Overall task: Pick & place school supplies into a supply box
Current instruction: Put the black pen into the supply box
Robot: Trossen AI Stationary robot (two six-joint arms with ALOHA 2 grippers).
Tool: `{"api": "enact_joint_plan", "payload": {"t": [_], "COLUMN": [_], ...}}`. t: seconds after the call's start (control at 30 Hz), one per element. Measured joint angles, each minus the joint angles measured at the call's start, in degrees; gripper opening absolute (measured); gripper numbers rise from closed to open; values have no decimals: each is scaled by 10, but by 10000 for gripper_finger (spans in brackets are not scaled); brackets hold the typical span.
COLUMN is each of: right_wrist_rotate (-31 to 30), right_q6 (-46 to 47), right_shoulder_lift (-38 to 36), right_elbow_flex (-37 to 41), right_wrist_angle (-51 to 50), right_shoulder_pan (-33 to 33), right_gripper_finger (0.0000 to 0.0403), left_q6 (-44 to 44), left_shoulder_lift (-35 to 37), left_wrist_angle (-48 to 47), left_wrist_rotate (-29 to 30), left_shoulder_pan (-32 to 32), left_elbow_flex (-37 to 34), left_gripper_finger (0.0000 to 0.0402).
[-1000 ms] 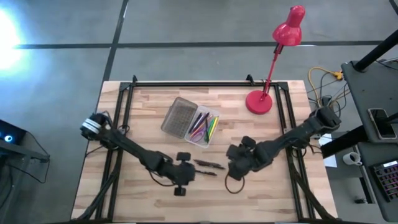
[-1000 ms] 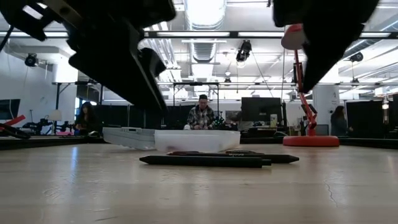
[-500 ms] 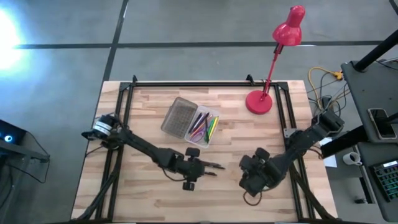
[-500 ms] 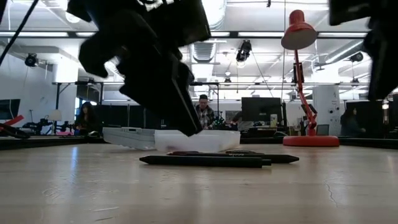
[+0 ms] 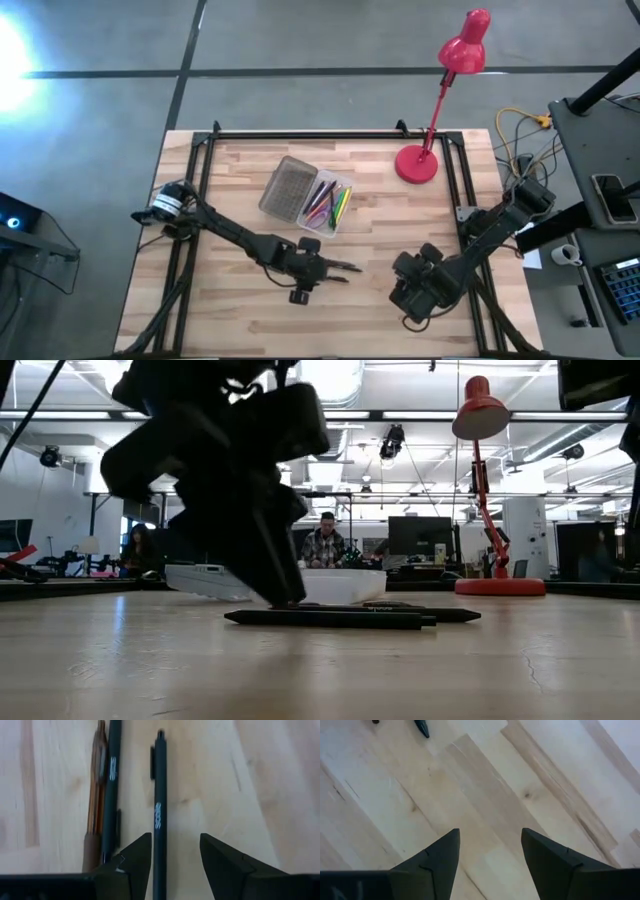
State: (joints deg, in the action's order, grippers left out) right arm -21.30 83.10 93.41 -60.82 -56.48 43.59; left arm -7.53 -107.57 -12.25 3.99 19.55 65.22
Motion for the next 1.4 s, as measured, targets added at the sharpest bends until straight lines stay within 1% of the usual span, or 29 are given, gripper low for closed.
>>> {"api": "enact_joint_plan", "payload": {"t": [0.13,0.27,0.4,0.6,0.73,0.87,1.07,1.13,1.2,1.3,1.4], "right_wrist_rotate": [-12,-13,-14,-8,-2,2,3,-3,-23,-53,-82], "right_q6": [-1,-1,-1,1,4,5,14,41,98,213,317], "right_shoulder_lift": [0,0,0,0,0,0,-2,-6,-12,-23,-31], "right_elbow_flex": [0,0,1,4,5,6,2,2,2,2,3], "right_wrist_angle": [-1,-1,-2,-3,-3,-4,-3,-8,-31,-87,-137], "right_shoulder_pan": [0,0,-1,-1,-1,-1,-1,-1,0,2,3], "right_gripper_finger": [206,206,206,206,206,206,206,206,206,206,206], "left_q6": [0,0,0,0,0,-8,-74,-101,-153,-251,-339], "left_shoulder_lift": [0,0,-21,-40,-38,-38,-17,3,29,69,122], "left_wrist_angle": [9,40,58,45,39,2,-58,-70,-104,-136,-128], "left_wrist_rotate": [1,2,4,5,1,-2,-19,-18,-4,45,105], "left_shoulder_pan": [-5,-10,-13,-8,-8,-8,-9,-12,-22,-50,-89], "left_elbow_flex": [-17,-29,-31,-13,-8,10,39,54,67,70,56], "left_gripper_finger": [152,152,146,101,59,16,14,13,12,12,12]}}
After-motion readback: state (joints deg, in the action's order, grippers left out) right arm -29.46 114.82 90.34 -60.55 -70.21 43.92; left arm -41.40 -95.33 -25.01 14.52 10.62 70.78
